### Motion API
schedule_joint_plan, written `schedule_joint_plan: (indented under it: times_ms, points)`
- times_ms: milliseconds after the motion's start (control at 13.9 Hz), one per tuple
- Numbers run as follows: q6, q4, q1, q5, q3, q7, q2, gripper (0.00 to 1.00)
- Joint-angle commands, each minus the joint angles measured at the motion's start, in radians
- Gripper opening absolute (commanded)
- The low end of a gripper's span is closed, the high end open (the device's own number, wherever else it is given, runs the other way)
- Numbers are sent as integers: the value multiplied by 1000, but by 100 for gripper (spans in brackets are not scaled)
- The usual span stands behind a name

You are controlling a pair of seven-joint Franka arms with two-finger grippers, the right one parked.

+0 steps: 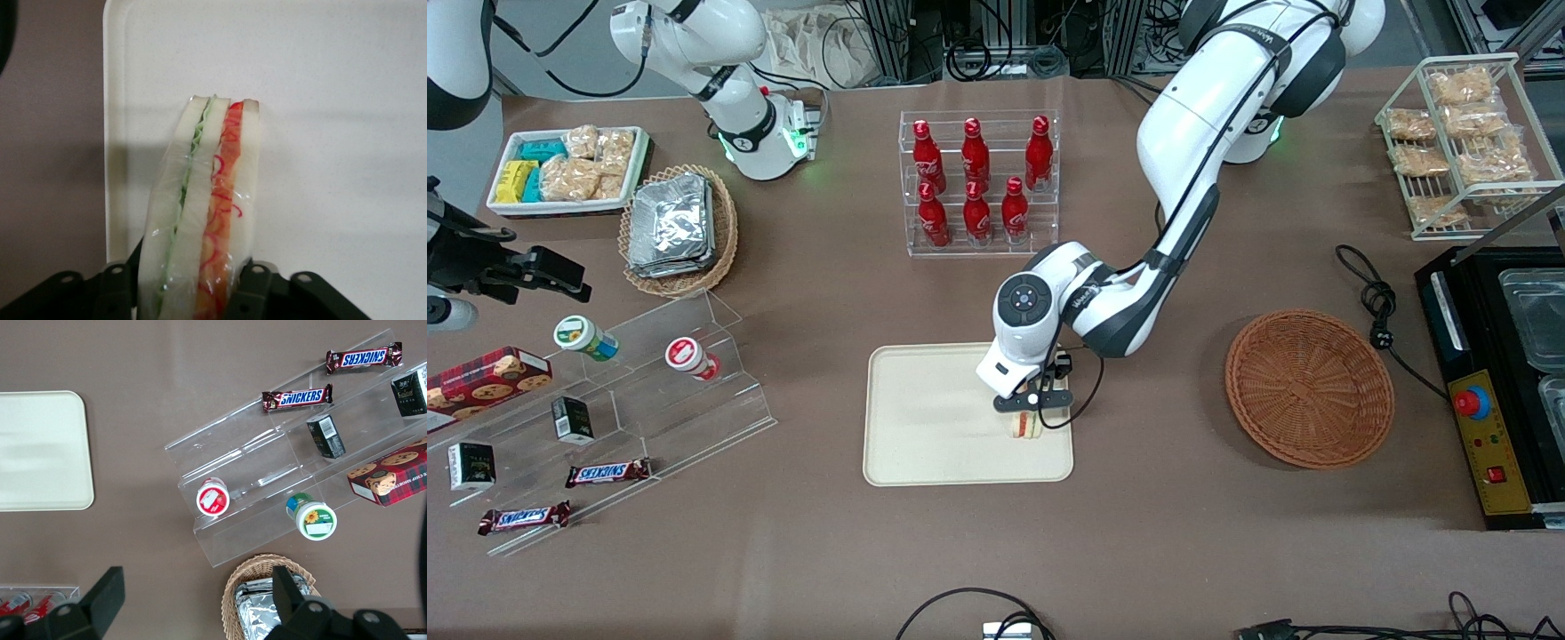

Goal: Place sandwich from basket to tray
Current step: 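Lower the sandwich onto the tray and open the left gripper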

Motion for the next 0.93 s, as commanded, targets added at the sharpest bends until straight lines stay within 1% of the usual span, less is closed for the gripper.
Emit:
schedule_joint_plan:
  times_ms: [0,359,718,862]
  points:
    - [9,35,-13,29,8,-108,25,100]
    - [-12,36,-4,40,10,-131,-27,100]
    - [-103,39,19,32,18,-133,-138,100]
    - [-150,39,56,29,16,-133,-200,100]
